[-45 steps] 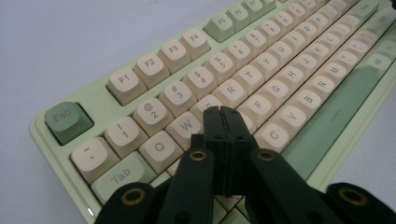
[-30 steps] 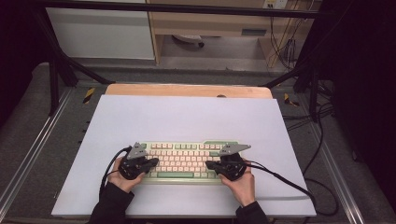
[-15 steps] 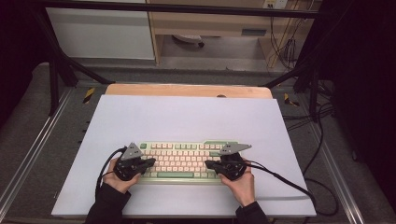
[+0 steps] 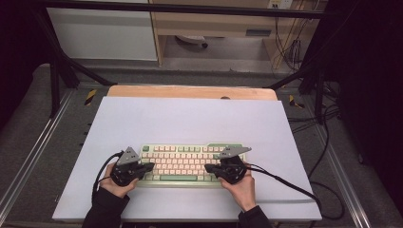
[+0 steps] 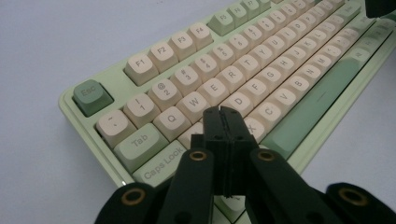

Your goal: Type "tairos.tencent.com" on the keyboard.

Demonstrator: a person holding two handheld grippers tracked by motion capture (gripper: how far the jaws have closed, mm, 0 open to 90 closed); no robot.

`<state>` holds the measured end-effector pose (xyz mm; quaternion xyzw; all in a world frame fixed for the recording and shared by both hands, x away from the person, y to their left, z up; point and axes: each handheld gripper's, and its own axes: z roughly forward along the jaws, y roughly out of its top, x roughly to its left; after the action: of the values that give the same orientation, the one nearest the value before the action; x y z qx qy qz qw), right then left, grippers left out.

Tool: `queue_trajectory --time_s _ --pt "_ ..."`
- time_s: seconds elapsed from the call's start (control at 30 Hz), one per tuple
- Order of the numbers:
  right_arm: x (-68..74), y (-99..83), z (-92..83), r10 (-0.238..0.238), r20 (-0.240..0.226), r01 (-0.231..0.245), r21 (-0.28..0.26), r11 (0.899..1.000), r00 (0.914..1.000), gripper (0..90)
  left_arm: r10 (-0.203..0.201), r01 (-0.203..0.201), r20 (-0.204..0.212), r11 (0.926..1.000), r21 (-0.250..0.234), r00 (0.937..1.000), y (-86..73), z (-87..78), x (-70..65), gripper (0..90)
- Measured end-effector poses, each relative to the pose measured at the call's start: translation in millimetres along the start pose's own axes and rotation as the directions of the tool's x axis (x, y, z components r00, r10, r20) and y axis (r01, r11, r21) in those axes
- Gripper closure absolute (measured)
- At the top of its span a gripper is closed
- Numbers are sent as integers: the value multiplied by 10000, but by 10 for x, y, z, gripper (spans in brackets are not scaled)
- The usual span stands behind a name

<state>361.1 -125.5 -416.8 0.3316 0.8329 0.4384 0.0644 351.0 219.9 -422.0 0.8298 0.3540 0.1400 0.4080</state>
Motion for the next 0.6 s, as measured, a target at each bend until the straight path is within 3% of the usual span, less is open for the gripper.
queue_trajectory --time_s 0.6 --pt "41 -32 198 -76 -70 78 373 9993 9999 900 -24 23 80 10000 30 10000 -11 11 1 898"
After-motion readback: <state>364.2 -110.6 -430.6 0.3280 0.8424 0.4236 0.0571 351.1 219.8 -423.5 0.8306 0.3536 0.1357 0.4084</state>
